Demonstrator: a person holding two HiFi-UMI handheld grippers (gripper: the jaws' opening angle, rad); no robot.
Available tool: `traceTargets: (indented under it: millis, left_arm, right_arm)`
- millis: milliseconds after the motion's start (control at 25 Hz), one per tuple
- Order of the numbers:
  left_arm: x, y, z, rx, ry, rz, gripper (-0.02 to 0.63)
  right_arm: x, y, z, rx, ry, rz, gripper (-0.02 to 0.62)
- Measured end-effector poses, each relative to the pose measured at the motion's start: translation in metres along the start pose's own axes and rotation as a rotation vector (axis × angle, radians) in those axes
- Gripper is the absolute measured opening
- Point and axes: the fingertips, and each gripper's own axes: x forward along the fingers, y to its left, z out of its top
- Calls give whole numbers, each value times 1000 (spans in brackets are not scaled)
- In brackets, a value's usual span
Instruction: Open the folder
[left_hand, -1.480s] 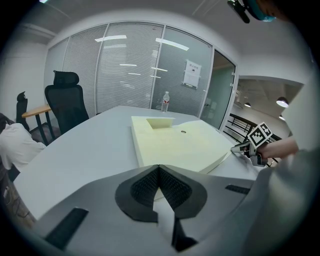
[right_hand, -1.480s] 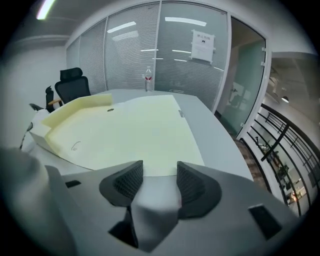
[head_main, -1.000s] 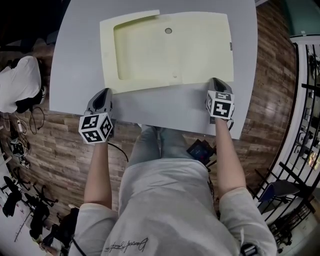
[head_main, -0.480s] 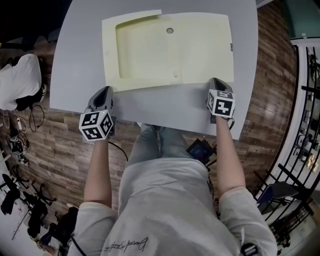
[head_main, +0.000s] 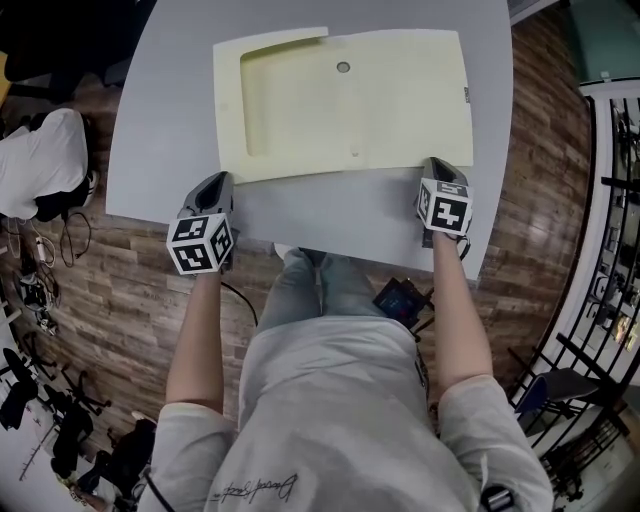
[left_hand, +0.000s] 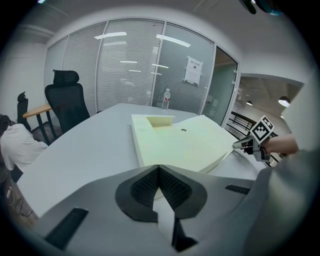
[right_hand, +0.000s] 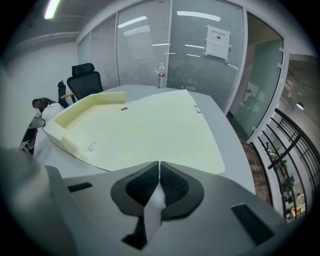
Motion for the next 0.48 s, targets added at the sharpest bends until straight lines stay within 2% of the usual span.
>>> traceTargets:
  millis: [160,480]
  left_arm:
    - [-9,-7,9,12,-43,-13,9]
    - [-32,-35,25,44,-91,-66,9]
  right_arm:
    - [-11,-3,11,-7,-37,-4,29]
    - [-37,-9,38,82,-133,13,29]
